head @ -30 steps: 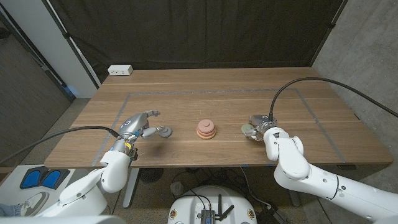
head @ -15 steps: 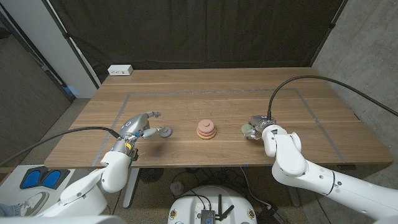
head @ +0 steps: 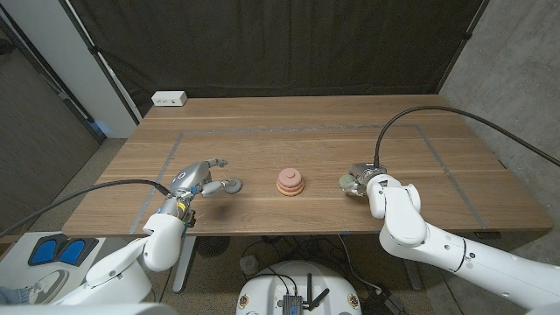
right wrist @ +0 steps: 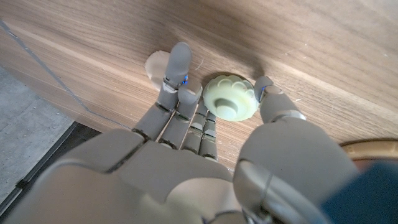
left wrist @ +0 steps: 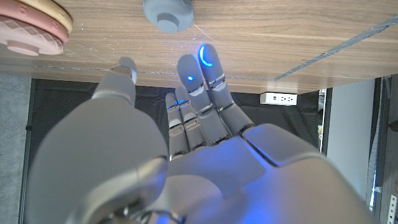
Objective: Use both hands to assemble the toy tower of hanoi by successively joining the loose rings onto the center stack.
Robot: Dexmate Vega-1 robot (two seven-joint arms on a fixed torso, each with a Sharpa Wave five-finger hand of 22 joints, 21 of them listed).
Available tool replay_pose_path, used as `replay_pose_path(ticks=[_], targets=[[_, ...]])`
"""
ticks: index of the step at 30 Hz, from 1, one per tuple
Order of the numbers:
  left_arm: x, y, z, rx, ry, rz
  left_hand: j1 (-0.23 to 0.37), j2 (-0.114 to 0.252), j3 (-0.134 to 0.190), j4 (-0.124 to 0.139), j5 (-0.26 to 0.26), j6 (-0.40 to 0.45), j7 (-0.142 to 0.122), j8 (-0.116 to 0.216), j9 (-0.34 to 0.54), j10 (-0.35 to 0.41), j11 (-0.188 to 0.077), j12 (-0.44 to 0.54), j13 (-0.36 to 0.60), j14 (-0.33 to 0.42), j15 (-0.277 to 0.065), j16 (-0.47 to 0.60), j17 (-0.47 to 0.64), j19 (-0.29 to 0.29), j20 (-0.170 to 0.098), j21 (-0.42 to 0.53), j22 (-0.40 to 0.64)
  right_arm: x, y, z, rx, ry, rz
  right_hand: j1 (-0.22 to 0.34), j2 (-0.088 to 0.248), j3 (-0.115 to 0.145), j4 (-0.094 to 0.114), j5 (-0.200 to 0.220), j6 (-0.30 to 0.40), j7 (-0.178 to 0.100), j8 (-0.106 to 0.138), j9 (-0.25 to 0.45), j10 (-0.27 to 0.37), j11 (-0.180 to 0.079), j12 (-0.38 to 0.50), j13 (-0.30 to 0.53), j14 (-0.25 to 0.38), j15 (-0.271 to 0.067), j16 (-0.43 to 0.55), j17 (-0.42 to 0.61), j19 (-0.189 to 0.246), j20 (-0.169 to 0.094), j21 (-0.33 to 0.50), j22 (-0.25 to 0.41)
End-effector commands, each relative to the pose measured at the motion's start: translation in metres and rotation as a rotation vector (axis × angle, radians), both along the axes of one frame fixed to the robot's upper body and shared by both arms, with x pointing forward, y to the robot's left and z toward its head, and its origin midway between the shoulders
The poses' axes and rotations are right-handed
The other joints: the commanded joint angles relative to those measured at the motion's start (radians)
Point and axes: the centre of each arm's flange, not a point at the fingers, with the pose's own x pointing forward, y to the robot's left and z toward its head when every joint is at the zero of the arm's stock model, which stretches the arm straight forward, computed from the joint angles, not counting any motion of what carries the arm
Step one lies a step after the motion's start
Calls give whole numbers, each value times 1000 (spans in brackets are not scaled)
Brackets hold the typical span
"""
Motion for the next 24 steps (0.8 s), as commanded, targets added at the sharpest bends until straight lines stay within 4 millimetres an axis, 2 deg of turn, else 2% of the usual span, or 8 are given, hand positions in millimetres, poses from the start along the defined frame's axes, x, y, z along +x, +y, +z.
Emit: replay_pose_path(ticks=[1, 8, 12, 19, 24], targets=[[3, 0, -3, -2, 14, -10, -10, 1, 10, -2, 10, 10, 0, 1, 1, 12, -2, 5, 6, 8, -89, -1, 0, 11, -140, 1, 1, 3, 5, -9, -12, 29, -3, 3, 8, -3, -2, -2, 9, 3, 6, 0, 13, 2, 5, 2, -1, -119, 5, 3, 2, -107, -1, 1], [5, 0, -3, 2, 18, -14, -12, 1, 11, -2, 9, 10, 1, 0, 1, 13, -2, 4, 7, 10, -89, 0, 3, 10, -140, 0, 1, 3, 4, -13, -13, 41, -10, 6, 11, -3, -3, -2, 16, 1, 10, 0, 23, -3, 8, 1, 2, -119, 9, 5, 4, -107, 0, 2], [5, 0, -3, 3, 20, -15, -14, 2, 13, -2, 9, 12, -1, -1, 2, 14, -1, 3, 9, 8, -89, -2, 1, 11, -140, 0, 1, 3, 4, -14, -11, 30, -9, 10, 17, -2, -5, -2, 35, -1, 19, -1, 54, -13, 19, -1, 11, -120, 18, 8, 9, -107, 3, 3], [4, 1, -3, 2, 18, -9, -17, 3, 15, -2, 9, 16, 0, -2, 2, 23, -4, 5, 11, 9, -89, -2, 2, 12, -140, -1, 0, 5, 3, -18, -1, -21, 6, 30, 33, 0, -11, -3, 103, -40, 49, 3, 146, -42, 50, 9, 60, -121, 49, 15, 37, -109, 20, 11], [2, 3, -2, -2, 14, -3, -19, 3, 17, -3, 9, 18, 1, -2, 3, 22, -7, 4, 13, 12, -89, 0, 5, 12, -141, -2, 0, 10, 3, -24, 9, -40, 19, 42, 43, 2, -12, -5, 138, -49, 61, 2, 181, -54, 60, 15, 88, -122, 58, 16, 51, -109, 28, 16]])
